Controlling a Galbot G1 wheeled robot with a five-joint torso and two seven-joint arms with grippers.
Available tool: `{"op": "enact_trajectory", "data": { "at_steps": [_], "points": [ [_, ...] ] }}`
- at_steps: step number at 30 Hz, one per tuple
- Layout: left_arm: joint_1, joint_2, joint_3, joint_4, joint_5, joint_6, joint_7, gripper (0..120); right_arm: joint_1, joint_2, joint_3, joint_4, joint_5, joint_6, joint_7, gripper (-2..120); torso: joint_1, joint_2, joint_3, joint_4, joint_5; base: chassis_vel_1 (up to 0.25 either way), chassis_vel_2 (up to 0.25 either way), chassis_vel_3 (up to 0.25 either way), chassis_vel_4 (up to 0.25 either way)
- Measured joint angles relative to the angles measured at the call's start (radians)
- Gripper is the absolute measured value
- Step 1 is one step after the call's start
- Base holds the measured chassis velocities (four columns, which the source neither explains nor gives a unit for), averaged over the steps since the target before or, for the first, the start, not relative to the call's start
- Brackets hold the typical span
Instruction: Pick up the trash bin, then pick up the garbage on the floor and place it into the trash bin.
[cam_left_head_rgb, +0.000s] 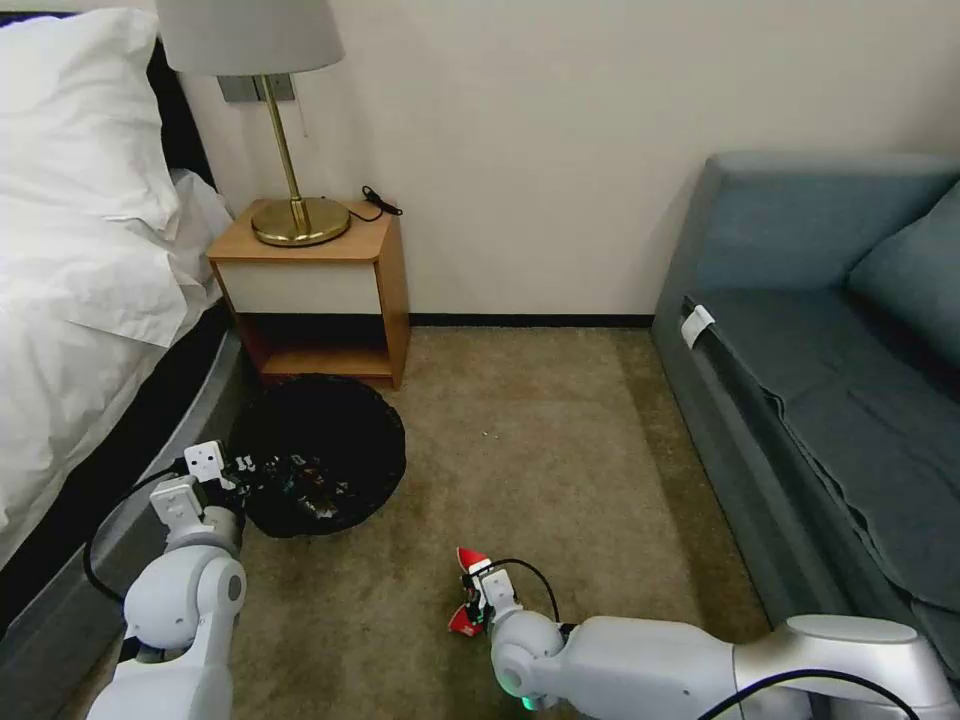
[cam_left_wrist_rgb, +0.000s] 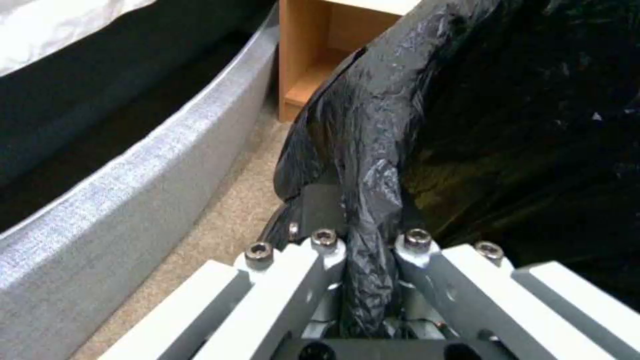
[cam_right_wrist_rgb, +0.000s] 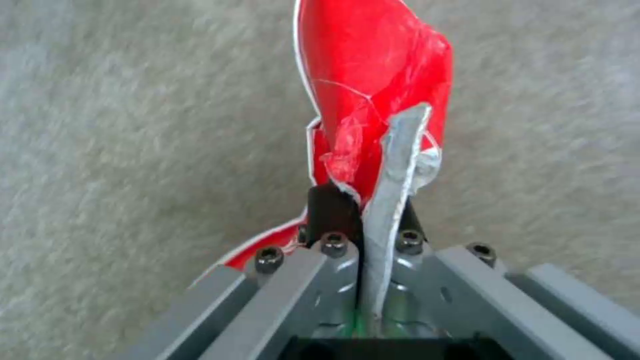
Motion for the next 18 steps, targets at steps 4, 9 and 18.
{"op": "enact_trajectory", "data": {
  "at_steps": [4,9,18],
  "points": [
    [-0.001,0.001,0.0,0.0,-0.001,0.0,0.0,3,0.011,-0.045,0.03,0.033,-0.005,0.001,0.02,0,0.0,0.0,0.0,-0.0001,0.0,0.0,0.0,0.0,0.0],
    [-0.003,0.001,0.002,0.0,-0.003,0.0,0.0,3,0.028,-0.107,0.112,0.068,-0.053,0.008,0.035,0,0.0,0.0,0.0,-0.0001,0.0001,0.0,0.0,0.0,0.0],
    [-0.005,-0.006,0.02,0.0,-0.002,0.007,0.0,3,0.194,-0.114,0.344,0.256,-0.099,0.01,0.026,0,0.0,0.0,0.0,0.0,-0.0002,0.0,0.0,0.0,0.0]
  ]
}}
